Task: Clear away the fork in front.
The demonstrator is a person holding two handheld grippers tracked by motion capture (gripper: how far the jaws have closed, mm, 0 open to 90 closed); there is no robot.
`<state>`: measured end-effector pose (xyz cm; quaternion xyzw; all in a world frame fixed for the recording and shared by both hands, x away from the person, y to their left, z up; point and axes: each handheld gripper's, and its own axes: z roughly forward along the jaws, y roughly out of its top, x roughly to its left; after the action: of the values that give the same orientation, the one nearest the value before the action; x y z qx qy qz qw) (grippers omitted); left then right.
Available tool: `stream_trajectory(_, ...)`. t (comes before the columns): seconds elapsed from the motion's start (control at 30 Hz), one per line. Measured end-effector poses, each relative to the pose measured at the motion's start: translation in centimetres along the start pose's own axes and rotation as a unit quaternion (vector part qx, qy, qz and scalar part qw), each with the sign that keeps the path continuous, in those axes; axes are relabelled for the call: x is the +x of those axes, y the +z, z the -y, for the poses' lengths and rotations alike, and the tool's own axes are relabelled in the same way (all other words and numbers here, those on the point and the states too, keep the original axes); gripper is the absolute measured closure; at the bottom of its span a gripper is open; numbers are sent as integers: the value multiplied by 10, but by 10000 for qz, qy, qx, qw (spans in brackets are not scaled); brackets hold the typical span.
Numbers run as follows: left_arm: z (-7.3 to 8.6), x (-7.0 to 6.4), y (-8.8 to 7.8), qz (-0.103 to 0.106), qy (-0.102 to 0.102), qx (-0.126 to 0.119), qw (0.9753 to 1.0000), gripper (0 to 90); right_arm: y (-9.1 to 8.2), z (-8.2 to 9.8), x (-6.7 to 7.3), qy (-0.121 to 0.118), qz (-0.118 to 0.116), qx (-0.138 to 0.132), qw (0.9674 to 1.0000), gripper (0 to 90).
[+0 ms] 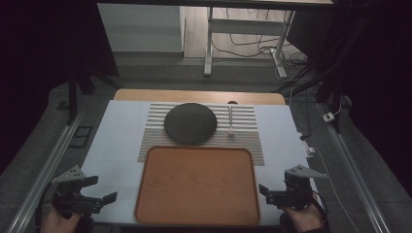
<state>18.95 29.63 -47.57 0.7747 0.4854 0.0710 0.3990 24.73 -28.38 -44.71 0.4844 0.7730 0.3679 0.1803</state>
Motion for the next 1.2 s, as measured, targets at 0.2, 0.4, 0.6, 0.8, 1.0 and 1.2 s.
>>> stream_trajectory(0.2,-1,1,2,83,-15,85,9999,0,1,0,1,-85,-17,34,10000,0)
stream_trajectory(0.4,-2,1,3,87,-1,136,9999,0,2,0,2,-157,-61,93,9998,0)
stream_trajectory(0.6,-2,1,3,100,2,154,9998,0,3,-1,2,-166,-121,142,9997,0)
stream_trajectory(0.8,-2,0,3,82,35,151,9998,0,3,-1,2,-193,-135,160,9996,0)
stream_trajectory(1.0,-2,-1,3,90,45,131,9999,0,4,-2,4,-284,-161,212,9992,0)
stream_trajectory(1.2,-2,0,3,98,36,131,9999,0,4,-3,5,-282,-223,185,9992,0)
